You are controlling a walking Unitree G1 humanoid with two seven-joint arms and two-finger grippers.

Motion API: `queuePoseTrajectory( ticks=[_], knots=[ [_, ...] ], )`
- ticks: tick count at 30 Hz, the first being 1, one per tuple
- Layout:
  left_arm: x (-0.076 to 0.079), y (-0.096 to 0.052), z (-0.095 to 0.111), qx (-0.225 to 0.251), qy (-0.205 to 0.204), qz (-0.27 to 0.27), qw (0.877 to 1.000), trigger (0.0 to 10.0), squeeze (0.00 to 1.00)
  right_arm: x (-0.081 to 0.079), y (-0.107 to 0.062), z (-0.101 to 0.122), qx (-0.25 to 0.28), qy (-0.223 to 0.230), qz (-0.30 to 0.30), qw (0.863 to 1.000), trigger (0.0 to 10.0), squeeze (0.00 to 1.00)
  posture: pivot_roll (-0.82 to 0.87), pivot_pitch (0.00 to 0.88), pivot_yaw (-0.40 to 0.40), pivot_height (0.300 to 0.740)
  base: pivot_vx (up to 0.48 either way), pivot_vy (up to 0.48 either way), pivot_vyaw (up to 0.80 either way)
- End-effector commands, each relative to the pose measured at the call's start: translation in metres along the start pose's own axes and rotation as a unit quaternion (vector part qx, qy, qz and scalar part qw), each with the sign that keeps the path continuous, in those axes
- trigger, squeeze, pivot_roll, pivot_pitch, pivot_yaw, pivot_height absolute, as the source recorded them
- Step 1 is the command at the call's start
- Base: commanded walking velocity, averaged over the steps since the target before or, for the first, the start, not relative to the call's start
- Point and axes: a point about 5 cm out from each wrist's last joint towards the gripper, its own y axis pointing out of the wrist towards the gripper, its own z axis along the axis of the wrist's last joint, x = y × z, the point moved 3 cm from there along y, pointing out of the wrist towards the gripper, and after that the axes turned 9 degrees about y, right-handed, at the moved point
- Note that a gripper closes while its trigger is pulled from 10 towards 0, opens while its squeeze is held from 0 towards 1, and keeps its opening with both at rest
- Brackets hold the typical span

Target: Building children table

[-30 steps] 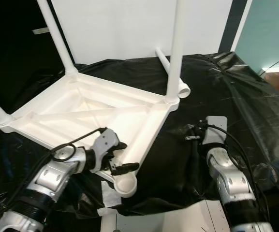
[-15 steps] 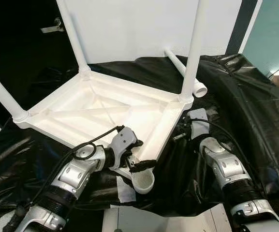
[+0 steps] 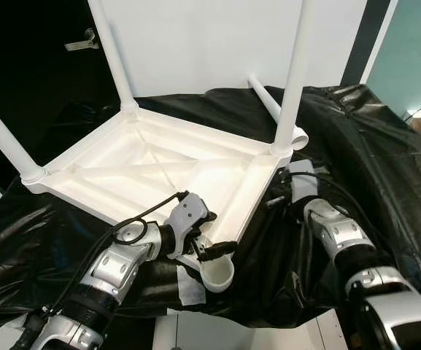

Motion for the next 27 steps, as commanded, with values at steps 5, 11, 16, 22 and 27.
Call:
queuePoseTrajectory(
  ticks=[5, 11, 16, 22, 27],
  knots=[
    [0.023, 0.007, -0.020, -0.040, -0.034, -0.014, 0.999, 10.0, 0.16, -0.003, 0.006, 0.003, -0.013, -0.021, 0.015, 1.000, 10.0, 0.00, 0.05, 0.016, 0.020, 0.740, 0.000, 0.000, 0.00],
    [0.031, 0.005, -0.020, -0.037, -0.045, -0.006, 0.998, 10.0, 0.16, 0.001, 0.010, 0.004, -0.024, -0.039, 0.016, 0.999, 10.0, 0.00, 0.08, 0.026, 0.010, 0.740, 0.000, 0.000, 0.00],
    [0.034, 0.005, -0.019, -0.034, -0.054, 0.007, 0.998, 10.0, 0.16, -0.003, 0.013, 0.021, 0.000, -0.062, 0.027, 0.998, 10.0, 0.00, 0.11, 0.030, -0.001, 0.740, 0.000, 0.000, 0.00],
    [0.027, 0.008, -0.009, 0.003, -0.053, 0.047, 0.998, 10.0, 0.17, -0.016, 0.016, 0.036, 0.029, -0.073, 0.060, 0.995, 10.0, 0.00, 0.12, 0.030, -0.009, 0.740, 0.000, 0.000, 0.00],
    [0.017, 0.014, 0.014, 0.078, -0.093, 0.116, 0.986, 10.0, 0.18, -0.049, 0.018, 0.032, 0.039, -0.106, 0.144, 0.983, 10.0, 0.00, 0.11, 0.027, -0.015, 0.740, 0.000, 0.000, 0.00]
  ],
)
